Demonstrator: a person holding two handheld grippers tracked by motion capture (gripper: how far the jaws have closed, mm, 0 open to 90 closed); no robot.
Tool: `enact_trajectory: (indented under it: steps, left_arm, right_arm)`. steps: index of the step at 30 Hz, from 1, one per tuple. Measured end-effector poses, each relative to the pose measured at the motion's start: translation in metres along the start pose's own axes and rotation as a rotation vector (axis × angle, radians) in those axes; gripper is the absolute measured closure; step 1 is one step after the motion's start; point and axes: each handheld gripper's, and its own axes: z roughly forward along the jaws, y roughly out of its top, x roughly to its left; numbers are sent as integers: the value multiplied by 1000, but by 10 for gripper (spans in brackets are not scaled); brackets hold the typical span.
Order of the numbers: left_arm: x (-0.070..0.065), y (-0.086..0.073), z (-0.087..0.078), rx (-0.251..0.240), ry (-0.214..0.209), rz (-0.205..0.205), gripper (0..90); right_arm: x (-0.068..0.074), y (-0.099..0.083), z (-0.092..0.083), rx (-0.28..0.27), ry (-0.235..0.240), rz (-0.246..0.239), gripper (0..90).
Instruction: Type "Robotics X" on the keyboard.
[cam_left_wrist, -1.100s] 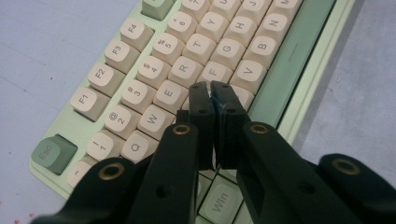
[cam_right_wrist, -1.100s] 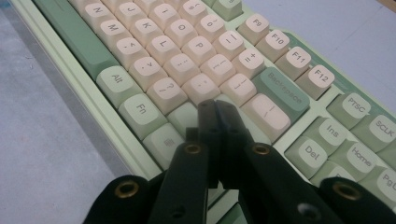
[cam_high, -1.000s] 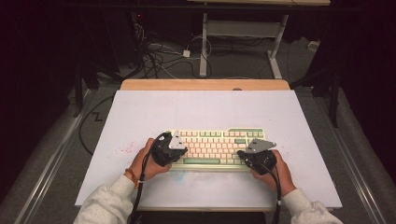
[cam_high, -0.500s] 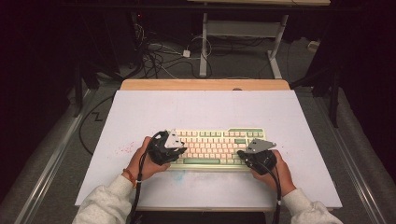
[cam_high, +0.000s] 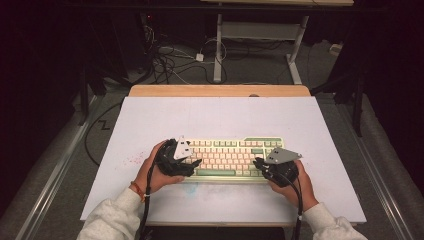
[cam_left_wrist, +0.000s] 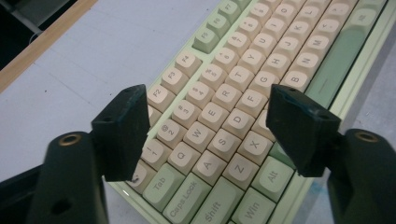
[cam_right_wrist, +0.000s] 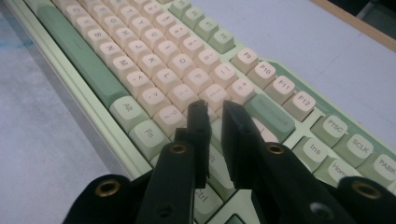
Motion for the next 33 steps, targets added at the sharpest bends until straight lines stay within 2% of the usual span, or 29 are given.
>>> enact_trajectory:
  steps: [4, 8, 12, 15, 21, 27, 33]
  left_arm:
    - [0, 0, 0, -9, 17, -3, 212]
    - [-1, 0, 0, -19, 29, 2, 180]
    - [-3, -1, 0, -31, 42, 4, 174]
    - [-3, -2, 0, -43, 62, -5, 174]
    - [-7, -3, 0, -60, 82, -3, 174]
    - [-8, -4, -1, -69, 69, 4, 181]
    - [-10, -4, -3, -65, 66, 29, 201]
  right_arm:
    - [-1, 2, -3, -20, -12, 11, 687]
    - [-1, 1, -2, -38, -26, 26, 490]
    - [0, 0, -1, -54, -57, 29, 326]
    - [1, 0, -1, -61, -71, 43, 248]
    - [0, 1, -2, -83, -83, 53, 212]
    - [2, 3, -4, -87, -100, 32, 227]
    - [2, 3, -7, -103, -110, 37, 230]
